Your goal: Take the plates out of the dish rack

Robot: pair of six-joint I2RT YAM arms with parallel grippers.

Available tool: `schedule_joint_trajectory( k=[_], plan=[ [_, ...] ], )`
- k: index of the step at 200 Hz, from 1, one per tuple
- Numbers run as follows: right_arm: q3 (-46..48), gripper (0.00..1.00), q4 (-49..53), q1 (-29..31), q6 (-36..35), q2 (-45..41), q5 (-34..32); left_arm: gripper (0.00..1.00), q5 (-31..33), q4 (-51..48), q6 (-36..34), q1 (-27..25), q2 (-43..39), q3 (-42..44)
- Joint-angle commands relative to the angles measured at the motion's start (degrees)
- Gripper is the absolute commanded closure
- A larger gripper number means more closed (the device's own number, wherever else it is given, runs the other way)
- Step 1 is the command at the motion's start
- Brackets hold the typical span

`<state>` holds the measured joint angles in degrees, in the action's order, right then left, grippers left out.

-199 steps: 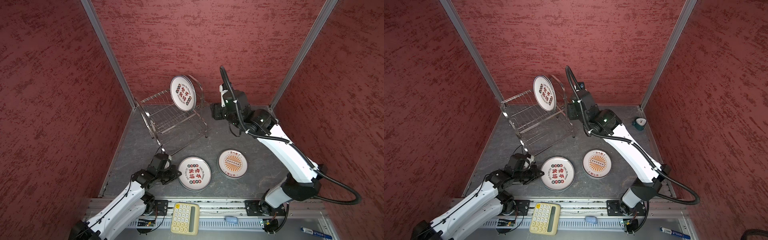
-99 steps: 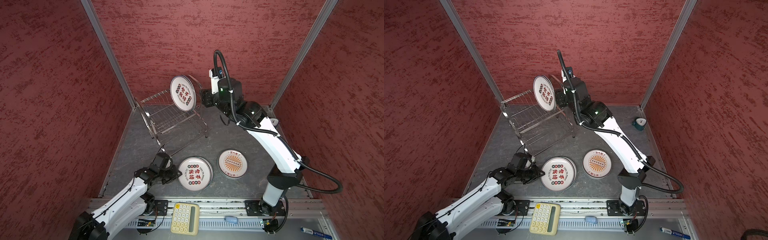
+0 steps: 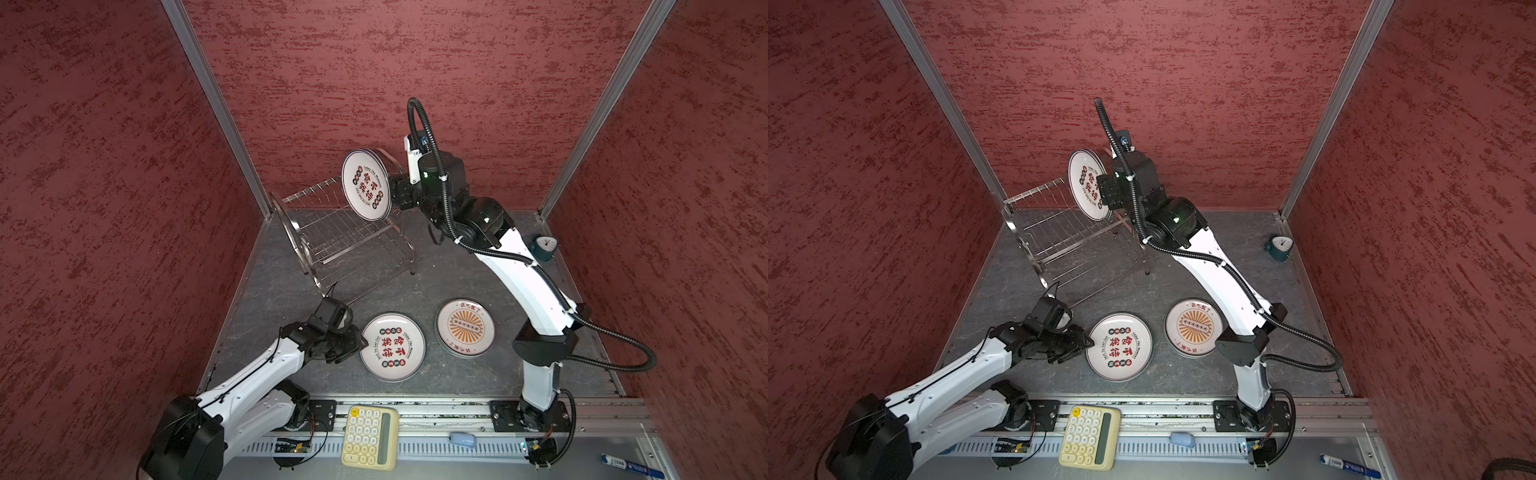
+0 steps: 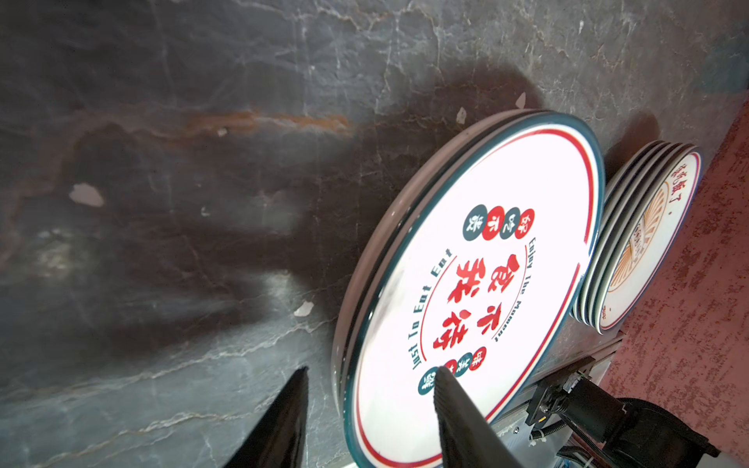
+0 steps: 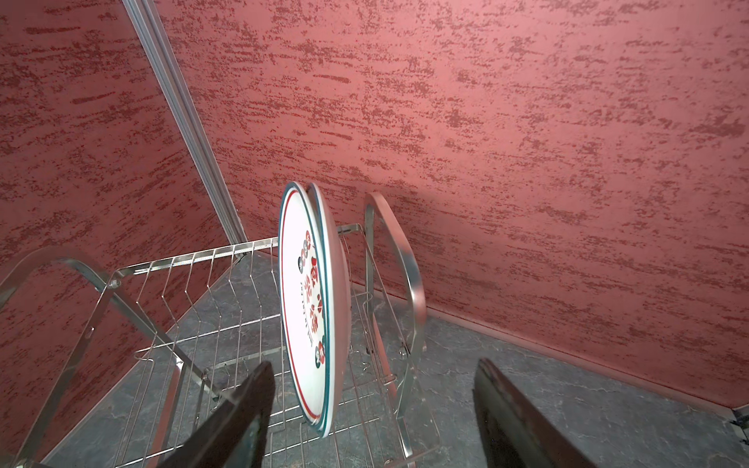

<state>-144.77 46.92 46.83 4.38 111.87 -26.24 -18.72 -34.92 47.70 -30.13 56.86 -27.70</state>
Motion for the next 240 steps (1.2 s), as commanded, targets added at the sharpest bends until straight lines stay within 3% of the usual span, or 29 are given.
schedule_joint_trajectory(
  k=[1,42,106,198,240],
  plan=[
    [-2.52,0.22,-0.49,0.09,-0.77,1.57,-0.09,0.47,1.91,2.18,-0.16,-1.06,1.69,-1.97],
    [-3.51,0.23,-2.79,-0.61,2.32,3.51,7.83,0.42,2.81,1.94,0.69,-1.62,2.13,-2.54],
    [-6.83,0.24,-2.86,-3.85,7.54,8.03,15.58,0.36,3.18,-2.46,-0.32,0.97,-3.78,-2.44],
    [-8.12,0.28,-3.49,-4.9,15.17,10.03,32.49,0.35,0.7,-2.79,-2.0,4.47,-6.77,-0.54],
    [-8.08,0.3,-2.79,-4.9,16.06,9.68,33.42,0.35,-0.03,-1.98,-2.11,5.08,-6.93,0.17]
  ],
)
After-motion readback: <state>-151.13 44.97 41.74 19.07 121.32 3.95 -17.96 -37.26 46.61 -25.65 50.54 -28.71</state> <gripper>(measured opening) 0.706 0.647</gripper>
